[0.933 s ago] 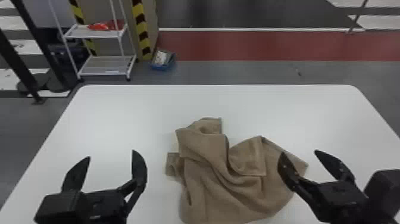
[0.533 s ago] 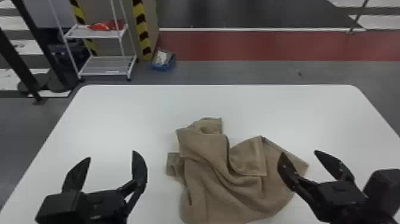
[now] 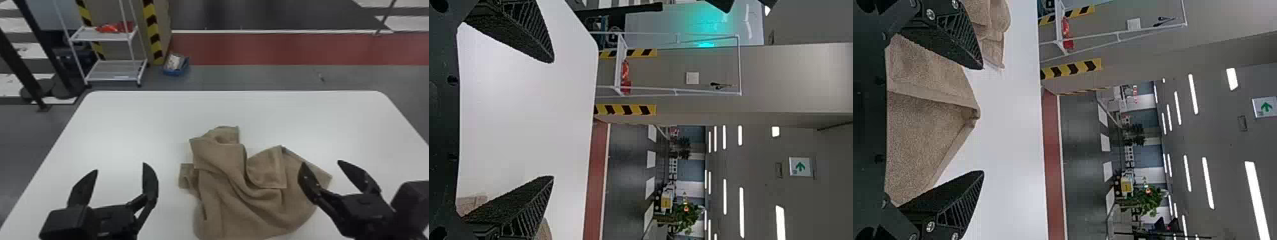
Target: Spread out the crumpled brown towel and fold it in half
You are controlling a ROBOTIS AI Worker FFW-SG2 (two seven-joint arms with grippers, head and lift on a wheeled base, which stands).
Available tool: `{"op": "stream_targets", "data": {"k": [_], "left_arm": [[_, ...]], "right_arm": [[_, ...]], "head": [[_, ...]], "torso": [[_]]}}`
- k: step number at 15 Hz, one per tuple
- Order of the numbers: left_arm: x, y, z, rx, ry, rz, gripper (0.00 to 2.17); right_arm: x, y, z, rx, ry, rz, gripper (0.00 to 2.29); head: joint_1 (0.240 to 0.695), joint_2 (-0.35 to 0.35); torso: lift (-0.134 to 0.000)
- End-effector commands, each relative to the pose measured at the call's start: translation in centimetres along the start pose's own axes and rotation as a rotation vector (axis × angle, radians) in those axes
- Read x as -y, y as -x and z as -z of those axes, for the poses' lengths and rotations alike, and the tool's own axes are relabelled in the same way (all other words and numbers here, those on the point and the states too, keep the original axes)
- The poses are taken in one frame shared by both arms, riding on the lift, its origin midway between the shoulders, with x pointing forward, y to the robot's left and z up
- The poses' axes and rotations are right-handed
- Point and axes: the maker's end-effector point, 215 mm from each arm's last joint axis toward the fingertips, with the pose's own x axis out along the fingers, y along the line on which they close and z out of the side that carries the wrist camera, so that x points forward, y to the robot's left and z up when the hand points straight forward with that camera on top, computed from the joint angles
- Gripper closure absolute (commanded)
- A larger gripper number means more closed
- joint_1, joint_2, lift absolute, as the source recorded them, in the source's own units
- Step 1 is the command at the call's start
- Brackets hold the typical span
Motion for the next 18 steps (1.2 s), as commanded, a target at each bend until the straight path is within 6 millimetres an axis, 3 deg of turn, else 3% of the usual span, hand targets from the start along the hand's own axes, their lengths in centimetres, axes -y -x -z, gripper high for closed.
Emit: {"op": "stream_targets", "data": {"k": [1, 5, 10, 15, 18], "left_arm": [[0.0, 0.0, 0.0, 0.0, 0.002, -0.002, 0.04], [0.0, -0.1, 0.2, -0.002, 0.004, -0.003, 0.04], [0.0, -0.4, 0.6, -0.009, 0.004, -0.002, 0.04], [0.1, -0.7, 1.3, -0.02, 0.004, -0.002, 0.04], [0.1, -0.7, 1.4, -0.022, 0.003, 0.0, 0.04]], "right_arm": [[0.0, 0.0, 0.0, 0.001, 0.001, 0.0, 0.14], [0.0, -0.3, 0.1, -0.024, 0.171, -0.1, 0.14], [2.6, 0.1, 0.4, -0.102, 0.435, -0.124, 0.13], [4.1, 0.5, 2.8, -0.269, 0.726, -0.227, 0.13], [4.7, 0.6, 4.9, -0.359, 0.788, -0.273, 0.13]], "head": [[0.695, 0.028], [0.695, 0.031], [0.695, 0.019], [0.695, -0.006], [0.695, -0.02]], "torso": [[-0.124], [-0.124], [-0.124], [-0.124], [-0.124]]}}
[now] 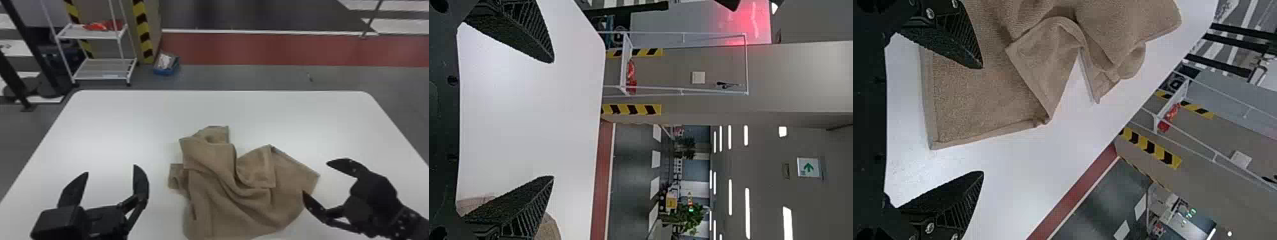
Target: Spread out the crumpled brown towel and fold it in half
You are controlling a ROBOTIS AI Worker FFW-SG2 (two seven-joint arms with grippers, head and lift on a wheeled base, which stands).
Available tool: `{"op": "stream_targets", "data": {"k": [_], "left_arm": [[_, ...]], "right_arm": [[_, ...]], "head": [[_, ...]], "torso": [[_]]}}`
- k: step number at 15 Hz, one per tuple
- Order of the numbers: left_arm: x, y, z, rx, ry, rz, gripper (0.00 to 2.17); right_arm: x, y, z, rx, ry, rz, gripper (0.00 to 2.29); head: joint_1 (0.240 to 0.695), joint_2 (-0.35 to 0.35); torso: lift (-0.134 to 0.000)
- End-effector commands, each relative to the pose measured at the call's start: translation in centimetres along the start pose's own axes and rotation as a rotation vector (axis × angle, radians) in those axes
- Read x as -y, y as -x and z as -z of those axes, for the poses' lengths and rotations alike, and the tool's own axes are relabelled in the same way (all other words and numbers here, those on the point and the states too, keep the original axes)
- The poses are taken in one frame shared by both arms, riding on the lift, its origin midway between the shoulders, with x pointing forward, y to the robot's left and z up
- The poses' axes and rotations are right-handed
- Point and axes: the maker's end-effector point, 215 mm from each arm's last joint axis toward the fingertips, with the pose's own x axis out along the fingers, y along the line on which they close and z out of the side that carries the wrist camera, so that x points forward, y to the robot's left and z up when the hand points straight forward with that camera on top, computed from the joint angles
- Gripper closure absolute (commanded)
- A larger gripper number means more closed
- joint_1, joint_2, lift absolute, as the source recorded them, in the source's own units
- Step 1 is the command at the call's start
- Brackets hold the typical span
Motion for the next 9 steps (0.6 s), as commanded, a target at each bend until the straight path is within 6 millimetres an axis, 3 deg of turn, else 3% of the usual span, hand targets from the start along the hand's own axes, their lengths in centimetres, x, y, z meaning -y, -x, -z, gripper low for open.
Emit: {"op": "stream_targets", "data": {"k": [1, 4, 9], "left_arm": [[0.0, 0.0, 0.0, -0.001, 0.002, -0.002, 0.04], [-0.1, -0.1, 0.0, 0.0, 0.003, -0.003, 0.04], [-0.3, 0.0, 0.3, -0.006, 0.001, -0.007, 0.04]], "right_arm": [[0.1, -0.5, 1.5, -0.062, 0.044, -0.024, 0.14], [-0.2, -1.6, 2.6, -0.089, -0.002, -0.08, 0.15], [-2.4, -5.2, 4.3, -0.12, -0.088, -0.15, 0.18]], "head": [[0.695, -0.025], [0.695, -0.033], [0.695, -0.033]], "torso": [[-0.124], [-0.124], [-0.124]]}}
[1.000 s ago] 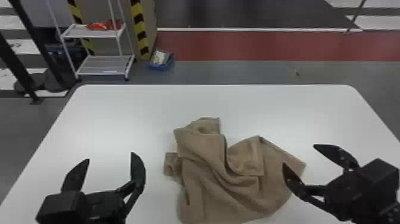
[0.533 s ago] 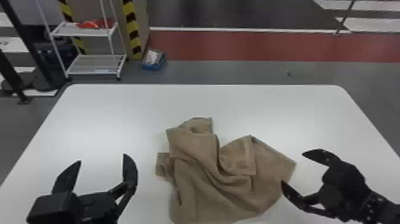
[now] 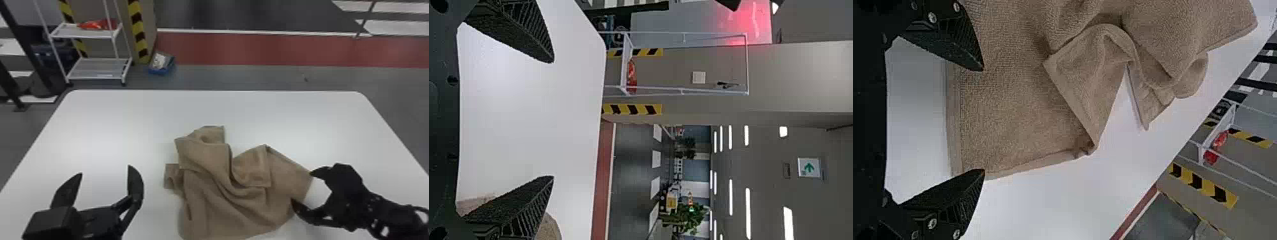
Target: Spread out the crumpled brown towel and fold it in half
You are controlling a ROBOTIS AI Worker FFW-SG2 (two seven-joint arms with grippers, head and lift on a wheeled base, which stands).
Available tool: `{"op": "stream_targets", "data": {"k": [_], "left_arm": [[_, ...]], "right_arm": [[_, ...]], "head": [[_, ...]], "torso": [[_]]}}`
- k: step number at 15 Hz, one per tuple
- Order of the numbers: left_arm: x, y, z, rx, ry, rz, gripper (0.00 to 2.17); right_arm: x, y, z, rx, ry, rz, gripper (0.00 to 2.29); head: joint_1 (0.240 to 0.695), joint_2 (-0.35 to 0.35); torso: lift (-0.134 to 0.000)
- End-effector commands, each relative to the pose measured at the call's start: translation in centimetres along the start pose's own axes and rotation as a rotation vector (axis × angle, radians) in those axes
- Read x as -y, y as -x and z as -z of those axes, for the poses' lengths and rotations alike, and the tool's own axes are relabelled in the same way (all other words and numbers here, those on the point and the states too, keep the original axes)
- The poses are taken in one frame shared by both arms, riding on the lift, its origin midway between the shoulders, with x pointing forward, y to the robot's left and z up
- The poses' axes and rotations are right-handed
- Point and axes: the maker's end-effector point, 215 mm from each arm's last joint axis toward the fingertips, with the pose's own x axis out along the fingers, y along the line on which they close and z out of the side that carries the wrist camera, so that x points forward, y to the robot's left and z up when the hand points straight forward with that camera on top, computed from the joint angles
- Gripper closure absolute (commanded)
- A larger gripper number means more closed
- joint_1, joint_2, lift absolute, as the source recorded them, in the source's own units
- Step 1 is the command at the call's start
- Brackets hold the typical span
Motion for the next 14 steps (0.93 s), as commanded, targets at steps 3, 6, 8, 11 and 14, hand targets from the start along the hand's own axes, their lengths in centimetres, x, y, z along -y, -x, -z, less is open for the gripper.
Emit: {"op": "stream_targets", "data": {"k": [3, 6, 8, 11, 14], "left_arm": [[-0.2, 0.2, 0.0, -0.003, 0.001, -0.004, 0.04], [-0.3, 0.3, 0.0, -0.002, 0.001, -0.006, 0.04], [-0.3, 0.3, 0.0, -0.003, 0.002, -0.006, 0.04], [-0.4, 0.2, 0.0, -0.005, 0.002, -0.007, 0.04], [-0.4, 0.2, -0.1, -0.004, 0.005, -0.008, 0.04]], "right_arm": [[-1.4, -1.9, -0.8, 0.031, -0.046, -0.047, 0.25], [-2.0, -1.9, -1.2, 0.043, -0.046, -0.073, 0.55], [-2.3, -1.8, -1.5, 0.057, -0.047, -0.092, 0.97], [-2.3, -1.7, -1.4, 0.056, -0.048, -0.097, 1.4], [-1.0, -0.8, -2.6, 0.146, -0.111, -0.075, 1.53]], "head": [[0.695, -0.012], [0.695, 0.006], [0.695, 0.018], [0.695, 0.025], [0.695, 0.025]], "torso": [[-0.124], [-0.124], [-0.124], [-0.124], [-0.124]]}}
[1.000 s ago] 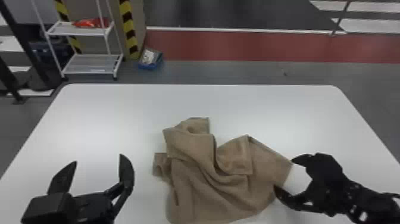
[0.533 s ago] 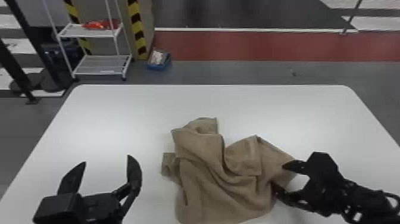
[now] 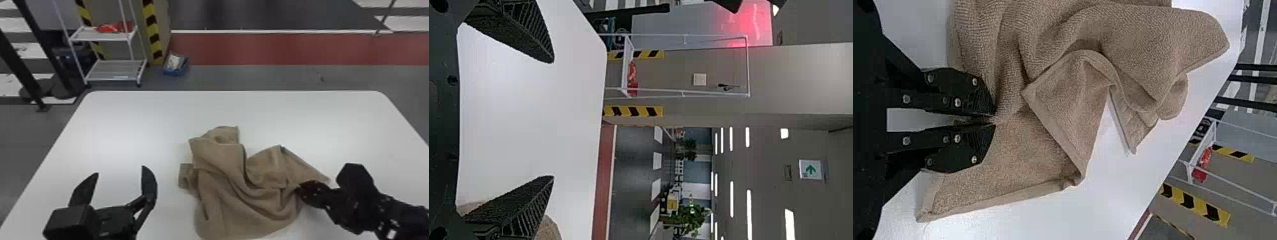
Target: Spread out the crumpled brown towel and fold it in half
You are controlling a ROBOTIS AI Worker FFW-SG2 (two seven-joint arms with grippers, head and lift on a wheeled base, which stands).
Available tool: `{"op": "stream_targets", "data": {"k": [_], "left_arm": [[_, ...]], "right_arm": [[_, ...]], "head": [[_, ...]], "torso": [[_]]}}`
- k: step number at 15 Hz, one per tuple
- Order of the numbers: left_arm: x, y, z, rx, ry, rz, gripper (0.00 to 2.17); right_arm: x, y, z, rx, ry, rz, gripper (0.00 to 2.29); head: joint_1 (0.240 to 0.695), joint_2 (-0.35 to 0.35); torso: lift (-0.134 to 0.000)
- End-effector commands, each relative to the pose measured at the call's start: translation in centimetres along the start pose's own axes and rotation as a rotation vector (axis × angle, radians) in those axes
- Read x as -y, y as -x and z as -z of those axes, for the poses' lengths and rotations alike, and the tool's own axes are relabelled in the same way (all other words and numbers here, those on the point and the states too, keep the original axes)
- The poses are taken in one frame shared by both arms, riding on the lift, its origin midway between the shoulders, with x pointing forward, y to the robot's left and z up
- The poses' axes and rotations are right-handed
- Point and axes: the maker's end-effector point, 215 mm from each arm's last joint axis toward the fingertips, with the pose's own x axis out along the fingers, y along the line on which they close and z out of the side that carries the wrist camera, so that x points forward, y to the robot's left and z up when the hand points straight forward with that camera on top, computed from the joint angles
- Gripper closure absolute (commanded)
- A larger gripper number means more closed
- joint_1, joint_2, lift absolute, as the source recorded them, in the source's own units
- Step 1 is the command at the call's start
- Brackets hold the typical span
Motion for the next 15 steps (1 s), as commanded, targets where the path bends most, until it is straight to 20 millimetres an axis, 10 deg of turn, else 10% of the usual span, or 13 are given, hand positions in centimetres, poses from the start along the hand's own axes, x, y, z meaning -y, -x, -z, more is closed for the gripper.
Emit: {"op": "stream_targets", "data": {"k": [1, 6, 10, 15], "left_arm": [[0.0, -0.1, 0.0, 0.0, 0.004, -0.002, 0.04], [2.5, -0.2, 0.3, -0.012, -0.011, 0.129, 0.05], [8.7, -1.5, 6.1, -0.272, -0.048, 0.377, 0.08], [15.1, -3.2, 4.8, -0.259, -0.046, 0.522, 0.11]], "right_arm": [[2.7, 2.2, -2.5, 0.161, -0.103, 0.059, 1.53], [10.6, 9.5, -2.0, 0.278, -0.252, 0.269, 1.53], [9.9, 11.0, 2.1, 0.218, -0.312, 0.299, 1.53], [8.3, 12.0, 4.6, 0.172, -0.325, 0.302, 1.53]], "head": [[0.695, 0.023], [0.695, -0.06], [0.695, -0.21], [0.695, -0.303]], "torso": [[-0.124], [-0.124], [-0.124], [-0.124]]}}
